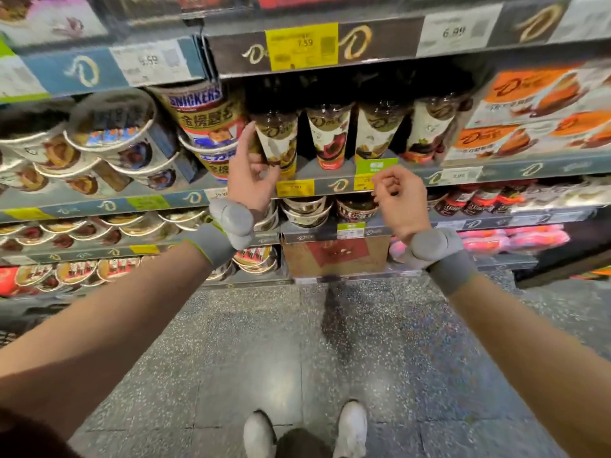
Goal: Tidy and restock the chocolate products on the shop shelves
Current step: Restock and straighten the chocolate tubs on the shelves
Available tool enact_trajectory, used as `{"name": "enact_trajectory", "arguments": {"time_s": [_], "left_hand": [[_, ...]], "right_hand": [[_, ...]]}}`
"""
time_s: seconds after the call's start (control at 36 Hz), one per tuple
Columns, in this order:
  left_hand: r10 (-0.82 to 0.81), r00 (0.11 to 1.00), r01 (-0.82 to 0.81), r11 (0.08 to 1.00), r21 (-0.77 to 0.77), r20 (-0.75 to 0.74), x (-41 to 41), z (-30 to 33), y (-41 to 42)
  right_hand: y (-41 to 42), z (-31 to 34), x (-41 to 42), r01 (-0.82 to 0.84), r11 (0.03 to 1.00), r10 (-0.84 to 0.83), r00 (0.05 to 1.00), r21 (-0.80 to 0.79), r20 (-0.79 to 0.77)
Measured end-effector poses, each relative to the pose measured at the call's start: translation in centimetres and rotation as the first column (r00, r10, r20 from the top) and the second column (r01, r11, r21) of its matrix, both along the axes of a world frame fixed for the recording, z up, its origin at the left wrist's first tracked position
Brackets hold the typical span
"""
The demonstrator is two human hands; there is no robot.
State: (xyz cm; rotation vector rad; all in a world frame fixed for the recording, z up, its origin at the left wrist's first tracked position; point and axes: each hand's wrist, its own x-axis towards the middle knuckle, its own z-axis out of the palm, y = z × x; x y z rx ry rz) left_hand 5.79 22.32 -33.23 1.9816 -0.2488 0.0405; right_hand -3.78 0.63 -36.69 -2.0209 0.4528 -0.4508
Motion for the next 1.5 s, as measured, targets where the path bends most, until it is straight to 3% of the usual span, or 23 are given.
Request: {"name": "enact_trajectory", "arguments": {"time_s": [0.14, 0.22, 0.5, 0.67, 0.92, 1.31, 1.5], "left_hand": [[0.045, 0.982, -0.075, 0.984, 0.162, 0.183, 0.2, 0.6, -1.0], [0.052, 0.977, -0.098, 0.971, 0.216, 0.209, 0.9, 0.7, -1.8], [0.158, 0.941, -0.216, 0.962, 0.170, 0.301, 1.0, -0.5, -1.8], [0.240, 0.940, -0.289, 0.939, 0.187, 0.243, 1.4, -0.1, -1.5], [0.322, 0.916, -0.332, 0.943, 0.002, 0.240, 0.9, -0.5, -0.2], [0.304, 0.944, -0.326, 0.924, 0.201, 0.131, 0.4, -1.3, 1.6], [0.320, 0.938, -0.343, 0.916, 0.210, 0.135, 0.5, -1.1, 1.5]], "right_hand": [[0.6, 0.3, 0.7, -0.051, 0.999, 0.051, 0.998, 0.001, 0.033], [0.8, 0.1, 0.9, -0.068, 0.997, 0.069, 0.997, -0.022, 0.019], [1.5, -2.1, 1.0, -0.072, 0.997, 0.072, 0.995, -0.004, -0.062], [1.8, -2.2, 1.6, -0.088, 0.996, 0.088, 0.993, 0.005, -0.080], [1.7, -2.6, 2.6, -0.072, 0.997, 0.071, 0.995, -0.008, -0.069], [2.1, -2.8, 2.4, -0.053, 0.998, 0.053, 0.999, -0.031, -0.010], [2.9, -1.4, 2.8, -0.075, 0.984, 0.092, 0.991, -0.159, 0.102]]}}
